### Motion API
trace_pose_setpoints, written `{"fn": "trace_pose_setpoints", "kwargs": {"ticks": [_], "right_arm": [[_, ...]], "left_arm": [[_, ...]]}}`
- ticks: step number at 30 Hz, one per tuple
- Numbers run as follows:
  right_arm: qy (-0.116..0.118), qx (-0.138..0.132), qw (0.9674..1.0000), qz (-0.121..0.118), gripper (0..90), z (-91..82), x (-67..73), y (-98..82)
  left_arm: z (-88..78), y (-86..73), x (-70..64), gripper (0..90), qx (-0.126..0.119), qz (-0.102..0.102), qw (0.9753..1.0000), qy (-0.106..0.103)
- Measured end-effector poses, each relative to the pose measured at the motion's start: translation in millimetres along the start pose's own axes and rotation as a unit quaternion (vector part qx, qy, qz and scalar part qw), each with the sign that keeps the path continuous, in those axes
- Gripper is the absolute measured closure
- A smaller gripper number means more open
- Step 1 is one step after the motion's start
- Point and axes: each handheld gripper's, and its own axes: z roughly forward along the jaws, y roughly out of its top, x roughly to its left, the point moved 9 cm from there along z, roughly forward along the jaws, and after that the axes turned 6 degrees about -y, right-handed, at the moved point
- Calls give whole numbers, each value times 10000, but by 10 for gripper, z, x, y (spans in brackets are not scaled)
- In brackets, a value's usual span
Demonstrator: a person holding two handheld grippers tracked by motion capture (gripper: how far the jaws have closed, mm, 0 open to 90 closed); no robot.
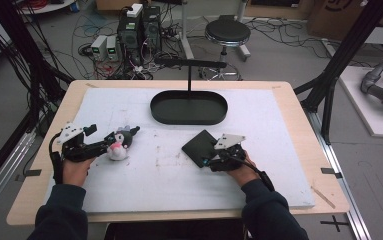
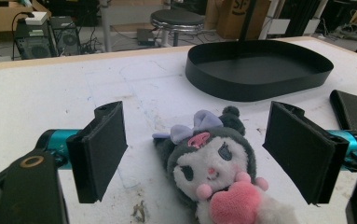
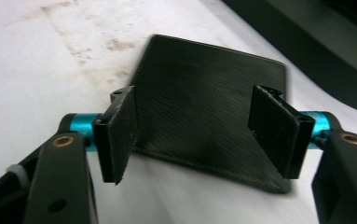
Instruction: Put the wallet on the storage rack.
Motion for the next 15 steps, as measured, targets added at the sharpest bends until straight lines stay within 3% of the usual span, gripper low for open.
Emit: {"fn": "trace_pose_setpoints", "kwargs": {"ticks": [5, 6, 9, 10, 11, 13, 15], "right_arm": [[122, 76, 9997, -199, 269, 126, 177, 49], [81, 253, 9990, -352, 244, 197, 229, 14], [-48, 275, 9981, -554, 249, 217, 243, 13], [-87, 295, 9979, -570, 291, 210, 239, 16], [-223, 328, 9977, -554, 392, 200, 208, 17], [-232, 354, 9976, -555, 425, 198, 199, 14], [-338, 403, 9966, -632, 527, 183, 184, 11]], "left_arm": [[3, -6, 4, 207, 23, 2, 10000, 2], [3, -7, 3, 207, 28, 0, 10000, 3], [2, -8, 0, 207, 35, 5, 10000, -7], [2, -8, 0, 207, 34, 4, 10000, -8], [3, -8, 0, 208, 38, 5, 10000, -10], [4, -11, 1, 208, 45, 6, 10000, -7], [4, -13, 3, 208, 51, 3, 10000, -9]]}}
